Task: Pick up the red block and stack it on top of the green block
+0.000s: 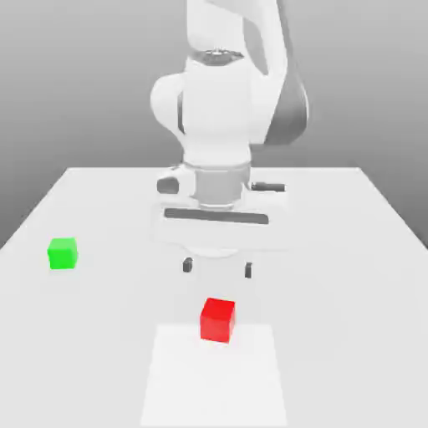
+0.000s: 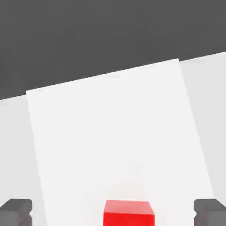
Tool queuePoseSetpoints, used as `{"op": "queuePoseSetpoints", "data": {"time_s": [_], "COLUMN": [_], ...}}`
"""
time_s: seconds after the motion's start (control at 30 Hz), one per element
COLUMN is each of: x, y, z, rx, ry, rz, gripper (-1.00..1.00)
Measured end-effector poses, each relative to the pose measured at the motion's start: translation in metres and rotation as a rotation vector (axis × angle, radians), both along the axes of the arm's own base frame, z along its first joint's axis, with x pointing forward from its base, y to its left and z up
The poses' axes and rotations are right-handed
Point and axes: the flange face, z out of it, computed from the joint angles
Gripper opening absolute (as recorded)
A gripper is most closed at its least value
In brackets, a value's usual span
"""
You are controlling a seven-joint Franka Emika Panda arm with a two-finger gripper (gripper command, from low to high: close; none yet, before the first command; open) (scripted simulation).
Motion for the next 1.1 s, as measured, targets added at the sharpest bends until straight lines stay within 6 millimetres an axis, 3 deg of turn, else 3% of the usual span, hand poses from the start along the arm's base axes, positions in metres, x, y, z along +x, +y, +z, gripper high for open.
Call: {"op": "queuePoseSetpoints", "data": {"time_s": [0.2, 0.23, 0.47, 0.73, 0.8, 0.93, 1.1], "x": [-0.011, -0.011, -0.011, -0.011, -0.010, -0.018, -0.059], "y": [0.000, 0.001, 0.001, 0.001, -0.022, -0.102, -0.200], "z": [-0.060, -0.065, -0.065, -0.009, 0.001, 0.013, 0.025], "rx": [0.000, 0.000, -0.001, -0.001, -0.001, 0.002, 0.007], "ry": [0.028, 0.029, 0.028, 0.028, 0.026, 0.018, 0.012], "rz": [-0.008, -0.008, -0.008, -0.007, -0.104, -0.434, -0.869], "gripper": [0.00, -1.00, -1.00, -1.00, -1.00, -1.00, -1.00]}}
